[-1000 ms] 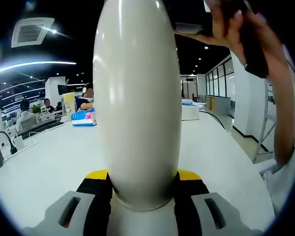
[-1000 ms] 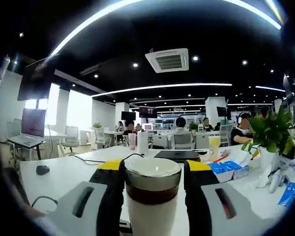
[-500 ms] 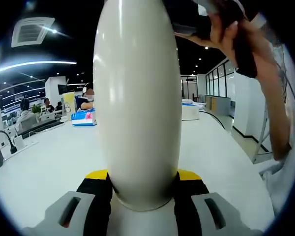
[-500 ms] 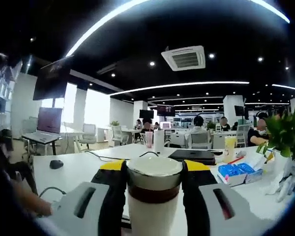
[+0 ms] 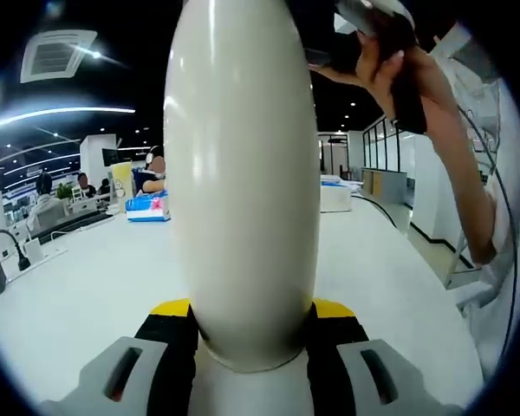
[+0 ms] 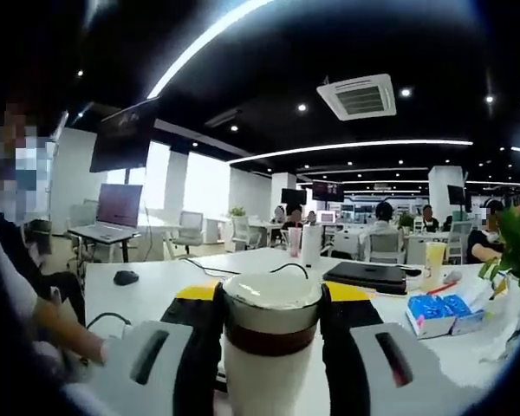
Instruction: Grasp the water cup twist off the cup lid place the cup lid on the table
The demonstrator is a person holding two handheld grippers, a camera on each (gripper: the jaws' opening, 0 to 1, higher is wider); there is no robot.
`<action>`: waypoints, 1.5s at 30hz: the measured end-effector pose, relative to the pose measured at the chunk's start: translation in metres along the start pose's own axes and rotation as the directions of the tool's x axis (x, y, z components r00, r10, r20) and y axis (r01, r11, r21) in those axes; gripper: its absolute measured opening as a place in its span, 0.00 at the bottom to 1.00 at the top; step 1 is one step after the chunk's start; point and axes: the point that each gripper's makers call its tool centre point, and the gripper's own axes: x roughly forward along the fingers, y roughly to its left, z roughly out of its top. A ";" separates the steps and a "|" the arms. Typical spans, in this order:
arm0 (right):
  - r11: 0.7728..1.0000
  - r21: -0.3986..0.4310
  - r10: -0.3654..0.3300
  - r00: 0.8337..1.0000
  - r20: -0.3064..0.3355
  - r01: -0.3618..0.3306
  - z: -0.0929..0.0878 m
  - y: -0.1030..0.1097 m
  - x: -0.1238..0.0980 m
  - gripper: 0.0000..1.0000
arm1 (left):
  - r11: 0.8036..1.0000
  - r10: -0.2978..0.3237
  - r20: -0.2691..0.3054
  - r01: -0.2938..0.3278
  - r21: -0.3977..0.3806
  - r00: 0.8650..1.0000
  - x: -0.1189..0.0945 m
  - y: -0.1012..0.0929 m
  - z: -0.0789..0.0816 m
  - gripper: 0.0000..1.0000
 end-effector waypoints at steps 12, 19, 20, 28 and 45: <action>0.995 -0.015 0.103 0.994 -0.029 -0.103 -0.003 0.007 -0.002 0.46 | 1.000 0.000 0.000 0.000 0.000 1.000 0.000 -0.001 -0.001 0.50; 0.989 -0.006 0.148 0.988 -0.035 -0.148 -0.004 0.008 -0.003 0.46 | 1.000 0.000 0.000 0.000 0.002 1.000 0.000 -0.002 -0.001 0.50; 0.988 -0.006 0.151 0.988 -0.034 -0.151 -0.004 0.009 -0.003 0.46 | 1.000 0.000 0.000 0.000 0.002 1.000 0.000 -0.002 -0.001 0.50; 0.982 -0.005 0.190 0.982 -0.016 -0.191 -0.004 0.009 -0.004 0.46 | 1.000 -0.001 0.001 0.001 0.002 1.000 0.000 -0.002 0.000 0.50; 0.925 0.066 0.374 0.928 0.003 -0.373 -0.007 0.015 -0.008 0.46 | 1.000 -0.006 0.002 0.006 0.001 1.000 0.000 -0.004 0.000 0.50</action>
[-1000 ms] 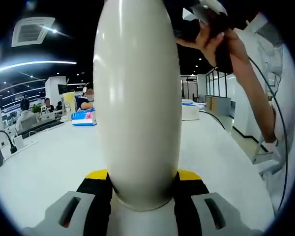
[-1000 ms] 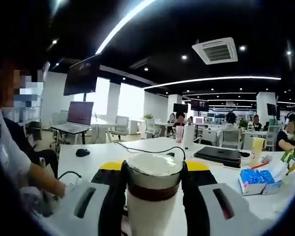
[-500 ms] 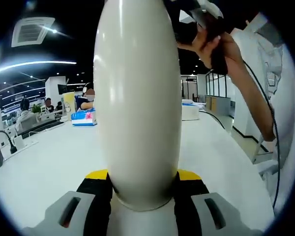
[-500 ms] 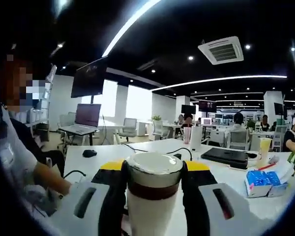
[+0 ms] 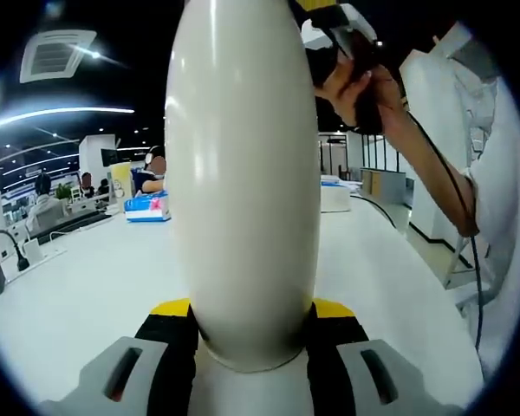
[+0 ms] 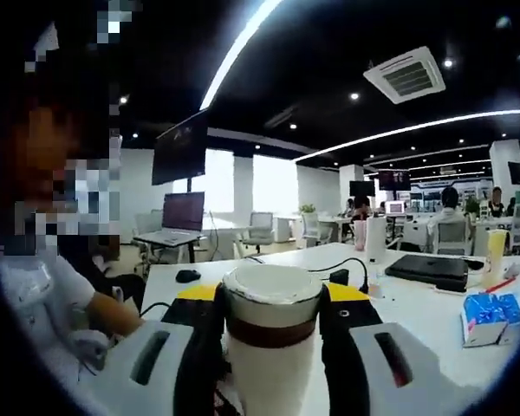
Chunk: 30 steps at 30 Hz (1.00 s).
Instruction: Grasp the water cup twist off the cup lid place the cup lid on the table
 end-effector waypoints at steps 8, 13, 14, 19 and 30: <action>0.994 -0.015 0.109 0.993 -0.039 -0.110 0.000 0.002 -0.001 0.46 | 1.000 -0.003 0.001 0.003 0.000 1.000 0.000 0.000 0.000 0.50; 0.990 -0.015 0.138 0.989 -0.061 -0.139 -0.004 0.003 -0.005 0.46 | 1.000 -0.007 0.002 0.007 0.002 1.000 0.000 -0.001 0.001 0.50; 0.991 -0.023 0.130 0.989 -0.064 -0.132 -0.004 0.003 -0.005 0.46 | 1.000 -0.007 0.002 0.007 0.001 1.000 0.000 -0.002 0.001 0.50; 0.991 -0.084 0.095 0.988 -0.118 -0.106 -0.014 0.003 -0.005 0.50 | 1.000 -0.007 0.002 0.007 0.002 1.000 0.000 -0.002 0.001 0.50; 0.960 -0.001 -0.279 0.959 -0.050 0.280 0.007 0.003 -0.005 0.91 | 1.000 -0.006 0.000 0.006 0.003 1.000 0.000 -0.001 0.001 0.50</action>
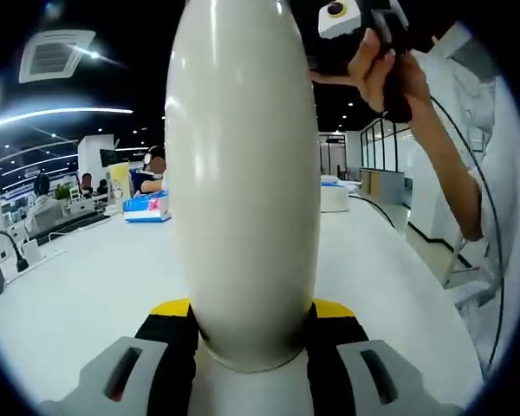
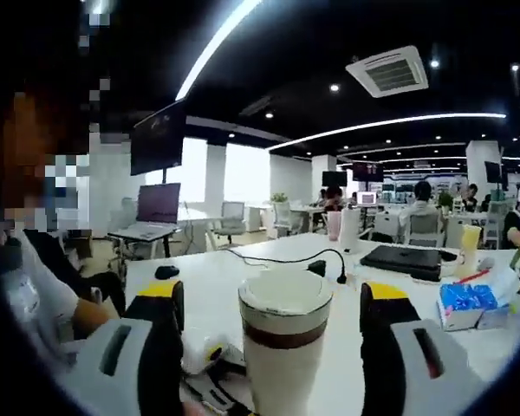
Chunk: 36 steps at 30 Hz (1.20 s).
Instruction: Grasp the water cup twist off the cup lid place the cup lid on the table
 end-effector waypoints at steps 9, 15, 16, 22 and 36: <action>0.907 -0.108 -0.398 0.913 0.091 0.407 0.001 -0.011 0.003 0.94 | 1.000 0.002 0.000 -0.002 -0.001 1.000 0.000 0.001 0.000 0.50; 0.896 -0.080 -0.428 0.898 0.104 0.436 0.001 -0.009 0.005 0.89 | 1.000 0.001 0.000 -0.001 0.000 1.000 0.000 0.001 -0.001 0.50; 0.894 -0.080 -0.433 0.895 0.105 0.442 0.001 -0.008 0.006 0.89 | 1.000 0.001 0.000 -0.001 0.001 1.000 0.000 0.001 -0.001 0.50; 0.901 -0.026 -0.427 0.895 0.133 0.434 0.003 -0.010 0.007 0.75 | 1.000 0.000 0.000 0.000 0.001 1.000 0.000 0.001 -0.001 0.50; 0.889 0.003 -0.454 0.880 0.136 0.458 0.002 -0.021 0.002 0.50 | 1.000 0.000 0.000 0.000 0.000 1.000 -0.001 0.001 0.000 0.50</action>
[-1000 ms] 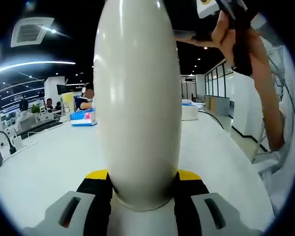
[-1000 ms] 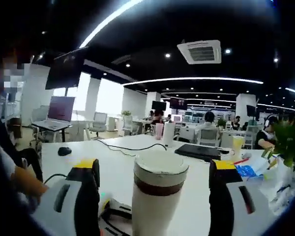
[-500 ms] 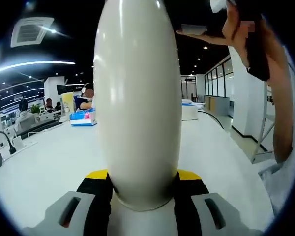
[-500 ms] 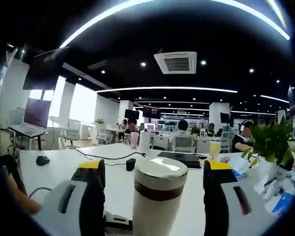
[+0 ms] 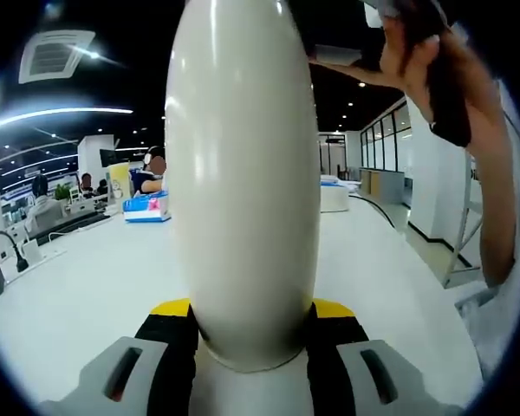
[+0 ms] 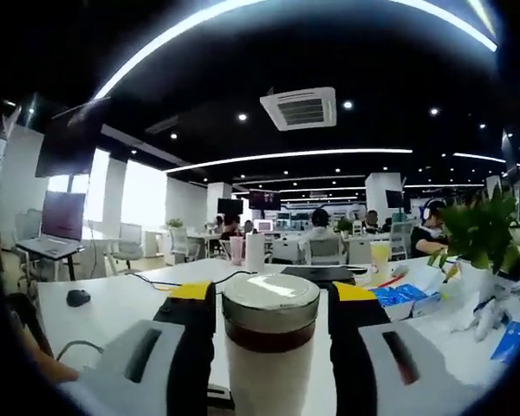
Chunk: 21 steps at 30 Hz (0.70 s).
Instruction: Grasp the water cup twist off the cup lid place the cup lid on the table
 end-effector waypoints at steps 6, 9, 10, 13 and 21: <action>1.000 0.004 0.018 1.000 -0.010 -0.018 -0.001 0.002 0.000 0.46 | 1.000 -0.001 0.000 0.001 0.001 1.000 0.000 0.000 0.000 0.50; 0.999 -0.019 0.026 1.000 -0.011 -0.026 -0.001 0.003 0.001 0.46 | 1.000 -0.001 0.000 0.001 0.000 1.000 0.000 0.000 0.000 0.50; 0.999 -0.026 0.033 0.999 -0.013 -0.034 -0.001 0.004 0.001 0.46 | 1.000 -0.001 0.000 0.001 0.000 1.000 0.000 0.000 0.000 0.50; 0.998 -0.029 0.050 0.998 -0.024 -0.051 -0.001 0.003 0.001 0.46 | 1.000 -0.002 0.000 0.002 -0.001 1.000 0.000 0.000 0.000 0.50; 0.991 -0.035 0.128 0.991 -0.042 -0.130 -0.003 0.005 0.001 0.46 | 1.000 -0.002 0.000 0.002 -0.002 1.000 0.000 0.000 0.000 0.50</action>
